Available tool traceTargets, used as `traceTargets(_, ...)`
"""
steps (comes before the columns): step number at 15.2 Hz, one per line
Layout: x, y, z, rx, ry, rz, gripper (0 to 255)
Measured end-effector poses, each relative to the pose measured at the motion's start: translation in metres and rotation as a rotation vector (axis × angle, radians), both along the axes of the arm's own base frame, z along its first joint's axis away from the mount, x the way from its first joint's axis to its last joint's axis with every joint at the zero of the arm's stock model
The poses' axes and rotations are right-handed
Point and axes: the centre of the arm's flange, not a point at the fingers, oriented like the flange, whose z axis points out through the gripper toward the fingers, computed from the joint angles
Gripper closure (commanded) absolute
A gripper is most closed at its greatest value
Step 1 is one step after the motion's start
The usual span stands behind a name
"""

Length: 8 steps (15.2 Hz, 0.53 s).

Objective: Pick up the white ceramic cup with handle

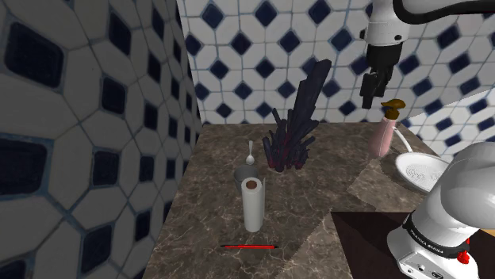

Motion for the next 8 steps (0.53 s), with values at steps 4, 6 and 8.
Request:
traceTargets(4, 0.01, 0.018, -0.015, -0.005, -0.011, 0.005, 0)
traceTargets(6, 0.019, 0.035, -0.027, -0.01, -0.022, 0.008, 0)
traceTargets(8, 0.036, 0.053, -0.044, -0.014, -0.032, 0.012, 0)
